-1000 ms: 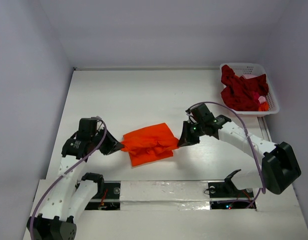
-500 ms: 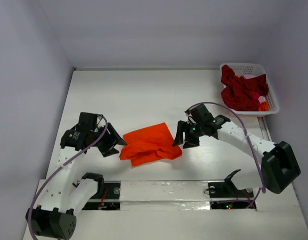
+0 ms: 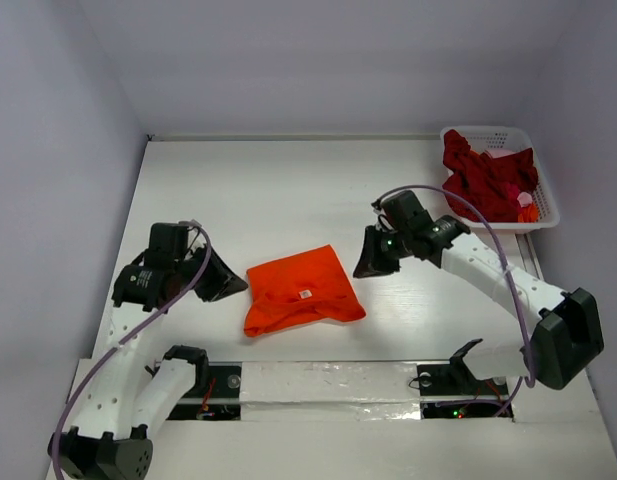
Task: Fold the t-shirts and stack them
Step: Fold the tshirt
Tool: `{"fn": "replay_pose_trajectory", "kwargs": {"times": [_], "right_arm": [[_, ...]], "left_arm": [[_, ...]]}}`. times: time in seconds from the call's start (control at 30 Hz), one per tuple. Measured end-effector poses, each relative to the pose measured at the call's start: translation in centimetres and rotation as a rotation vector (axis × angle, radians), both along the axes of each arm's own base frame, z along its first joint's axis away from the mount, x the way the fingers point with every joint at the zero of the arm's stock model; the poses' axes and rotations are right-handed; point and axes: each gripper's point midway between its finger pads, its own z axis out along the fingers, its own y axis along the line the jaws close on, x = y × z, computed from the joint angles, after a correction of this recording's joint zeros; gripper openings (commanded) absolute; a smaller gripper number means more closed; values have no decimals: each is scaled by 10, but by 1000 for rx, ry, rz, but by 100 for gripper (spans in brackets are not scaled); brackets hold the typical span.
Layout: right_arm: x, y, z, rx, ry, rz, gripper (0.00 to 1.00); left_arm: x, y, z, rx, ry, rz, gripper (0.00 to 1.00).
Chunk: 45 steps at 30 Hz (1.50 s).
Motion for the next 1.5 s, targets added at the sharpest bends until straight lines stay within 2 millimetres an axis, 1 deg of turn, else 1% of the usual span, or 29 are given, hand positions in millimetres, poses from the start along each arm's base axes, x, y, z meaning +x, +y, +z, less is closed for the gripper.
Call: {"fn": "replay_pose_trajectory", "kwargs": {"times": [0.03, 0.07, 0.17, 0.23, 0.3, 0.33, 0.43, 0.53, 0.63, 0.77, 0.87, 1.03, 1.13, 1.3, 1.5], "right_arm": [[7, 4, 7, 6, -24, 7, 2], [13, 8, 11, 11, -32, 8, 0], [36, 23, 17, 11, -47, 15, 0], [48, 34, 12, 4, -40, 27, 0], [54, 46, 2, -7, -23, 50, 0], [54, 51, -2, -13, -13, 61, 0], [49, 70, -17, -27, 24, 110, 0], [43, 89, -24, -32, 37, 158, 0], [38, 108, -18, -16, 24, 201, 0], [32, 122, -6, 7, -3, 236, 0], [30, 127, -4, 11, -10, 247, 0], [30, 130, -18, -11, 16, 250, 0], [30, 131, -28, -26, 30, 250, 0], [30, 134, -42, -45, 48, 250, 0], [19, 142, -48, -56, 50, 277, 0]], "left_arm": [[3, -2, -7, -10, 2, 7, 0], [5, -2, -15, -11, 9, 8, 0], [13, -4, -48, 3, 67, 8, 0], [19, -5, -66, 21, 105, 6, 0], [27, -7, -78, 38, 122, 1, 0], [32, -9, -79, 43, 112, -1, 0], [49, -15, -77, 44, 51, -4, 0], [66, -23, -77, 48, 22, -10, 0], [80, -32, -78, 57, 1, -23, 0], [92, -46, -89, 67, -1, -50, 0], [94, -56, -100, 74, 17, -77, 0], [99, -66, -113, 73, 22, -83, 0], [101, -66, -124, 78, 32, -74, 0], [96, -63, -147, 97, 76, -70, 0], [97, -64, -166, 100, 106, -64, 0]]}}
